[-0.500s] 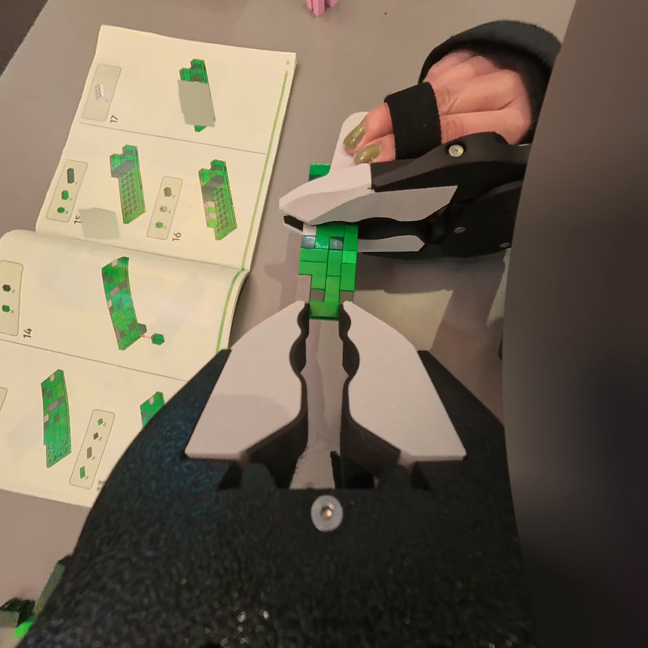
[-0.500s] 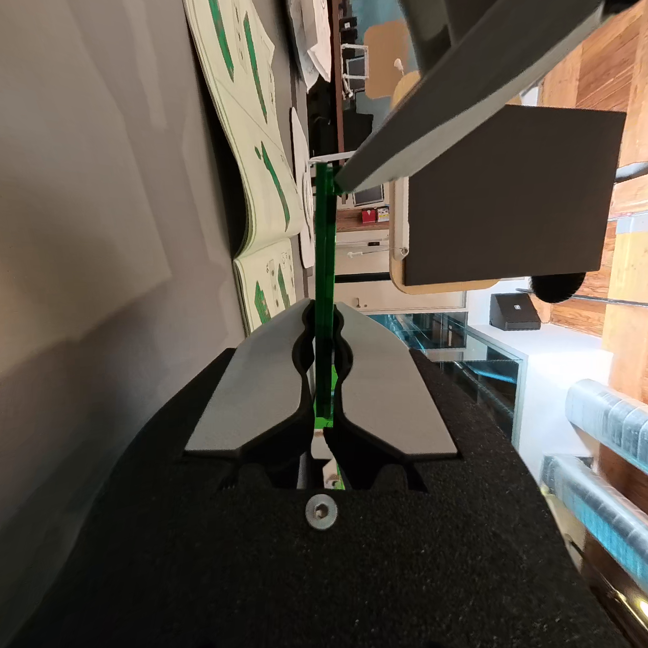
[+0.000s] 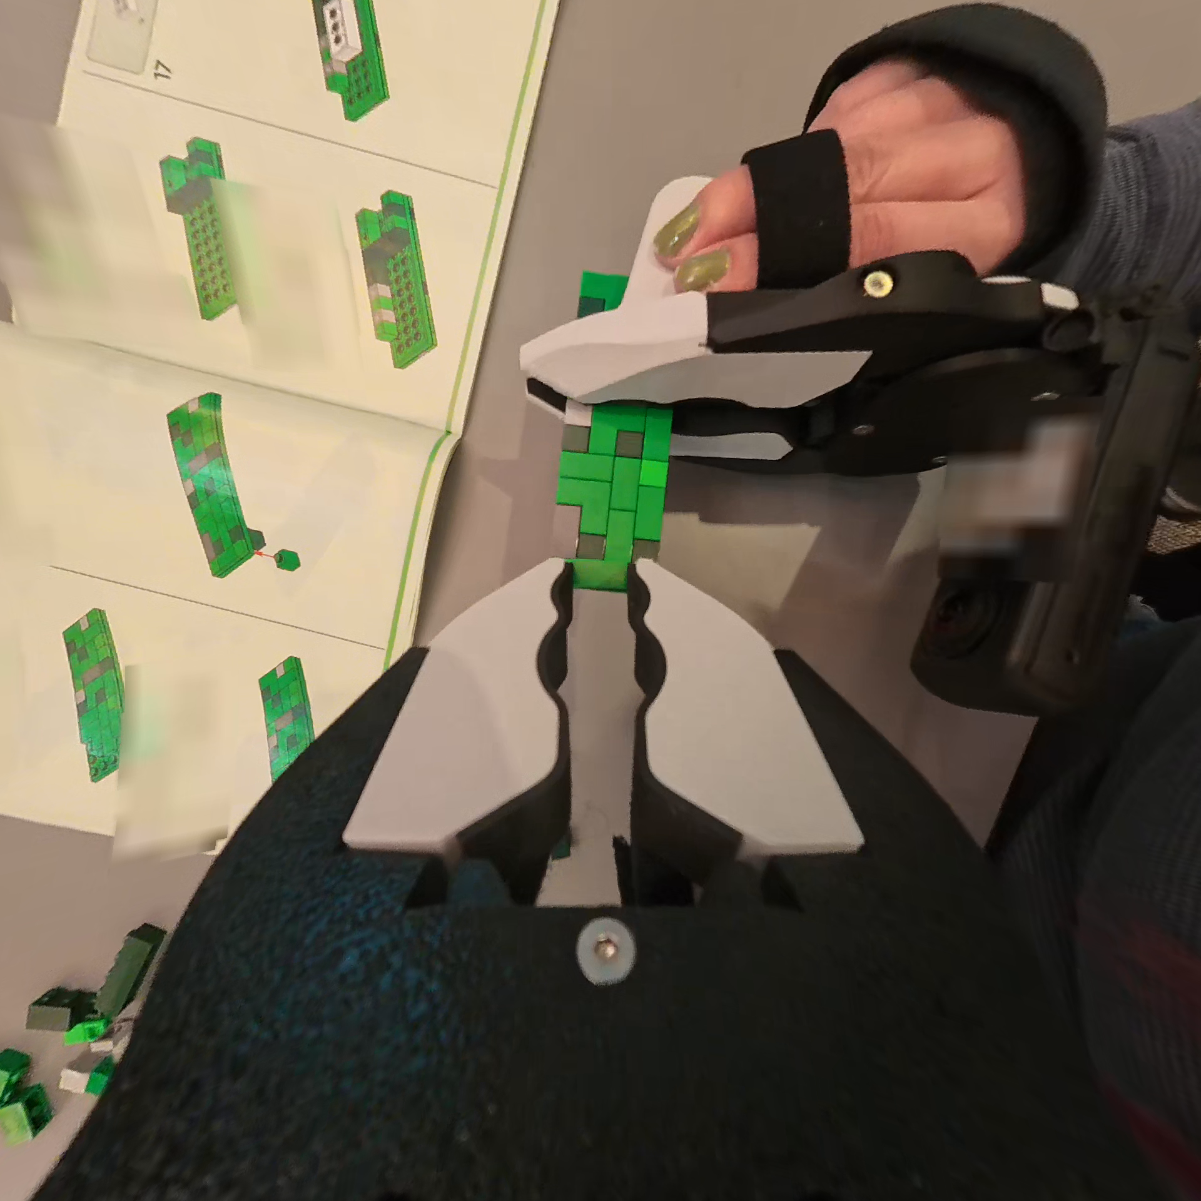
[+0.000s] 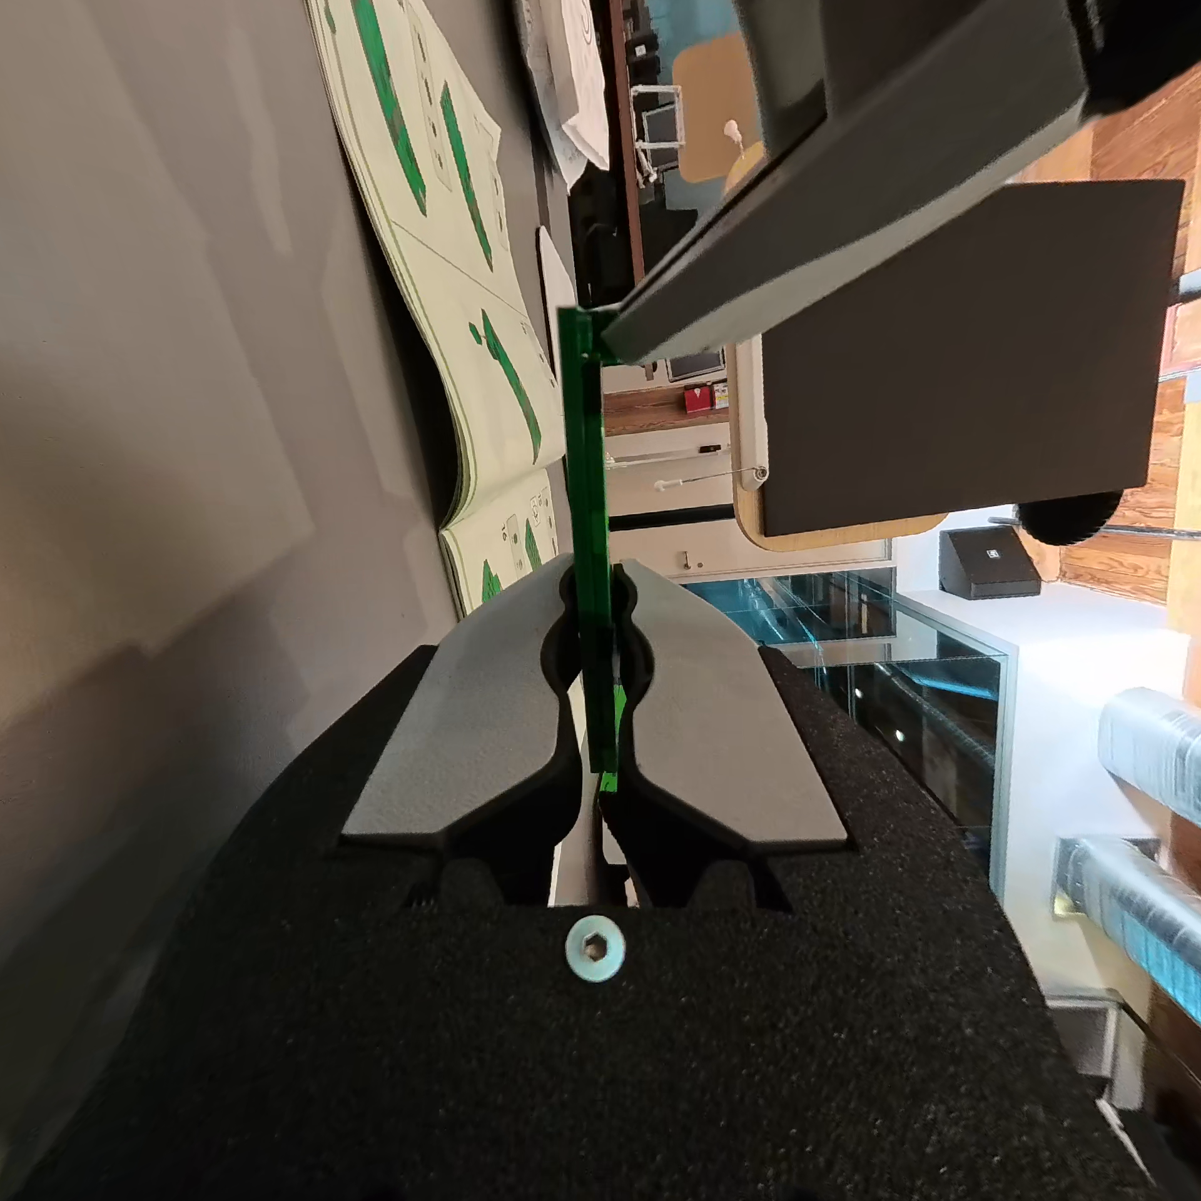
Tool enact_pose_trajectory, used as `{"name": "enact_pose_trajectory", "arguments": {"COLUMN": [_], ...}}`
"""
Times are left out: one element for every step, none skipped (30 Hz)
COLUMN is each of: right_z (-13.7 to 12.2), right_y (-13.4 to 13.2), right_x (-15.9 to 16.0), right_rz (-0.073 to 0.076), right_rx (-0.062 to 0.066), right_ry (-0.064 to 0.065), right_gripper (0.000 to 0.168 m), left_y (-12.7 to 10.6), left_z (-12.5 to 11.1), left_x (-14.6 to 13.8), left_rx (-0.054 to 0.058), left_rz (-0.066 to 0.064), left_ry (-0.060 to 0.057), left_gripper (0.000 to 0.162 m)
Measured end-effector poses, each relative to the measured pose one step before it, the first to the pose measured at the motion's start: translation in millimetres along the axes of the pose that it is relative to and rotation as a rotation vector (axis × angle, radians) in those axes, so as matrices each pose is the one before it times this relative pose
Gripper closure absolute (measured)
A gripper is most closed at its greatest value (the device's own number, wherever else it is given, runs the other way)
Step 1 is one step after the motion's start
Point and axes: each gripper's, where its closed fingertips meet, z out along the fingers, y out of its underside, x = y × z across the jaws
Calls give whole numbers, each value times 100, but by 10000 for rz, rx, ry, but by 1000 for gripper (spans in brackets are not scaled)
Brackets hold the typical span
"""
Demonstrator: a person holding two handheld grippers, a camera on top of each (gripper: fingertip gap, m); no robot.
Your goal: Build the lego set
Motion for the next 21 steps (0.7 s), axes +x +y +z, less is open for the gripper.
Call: {"name": "enact_pose_trajectory", "arguments": {"right_z": [10,7,-3,0,-9,-23,-13,-13,-15,-7,-6,-5,0,1,5,-8,9,-3,3,0,-3], "right_y": [11,26,16,11,-9,-33,-24,-42,-14,-4,-8,-5,0,0,9,1,16,6,16,12,11], "right_x": [23,42,24,27,4,4,11,-8,3,15,15,-8,-11,-3,-2,5,-3,2,-1,9,-8], "right_rz": [10,29,38,30,9,-3,-1,8,8,12,15,14,1,-8,-2,4,10,15,14,8,5], "right_rx": [2,-6,-1,3,13,14,8,15,11,4,6,6,0,1,0,2,0,3,3,-5,2], "right_ry": [6,7,-1,-3,0,5,2,-5,0,3,-3,-6,-8,1,-4,-2,-7,-6,-4,-5,-5], "right_gripper": [161,161,161,162,162,162,162,162,162,162,162,162,162,162,162,162,162,162,162,162,162], "left_y": [-50,-71,-72,-40,-28,-31,-29,-32,-45,-26,0,2,8,5,0,-6,-20,-30,-6,-14,-10], "left_z": [-33,-50,-52,-49,-19,-15,-15,-12,-28,-28,-21,-10,-3,-1,-9,-4,-9,-15,-18,-12,-16], "left_x": [16,-11,-2,-1,0,14,34,46,40,28,22,28,27,40,38,55,35,36,39,37,-4], "left_rx": [-9,16,20,9,0,5,4,4,11,4,-8,-11,-9,-10,-10,-5,4,2,-4,-6,-9], "left_rz": [29,5,-14,-16,-8,6,14,12,10,10,9,-1,-9,-6,0,6,9,5,-1,4,-1], "left_ry": [-29,-23,-2,12,8,-1,2,4,-7,-9,4,7,9,14,16,15,7,9,12,9,-8], "left_gripper": [147,147,147,147,147,147,147,147,147,146,146,146,145,144,143,142,142,141,141,140,139]}}
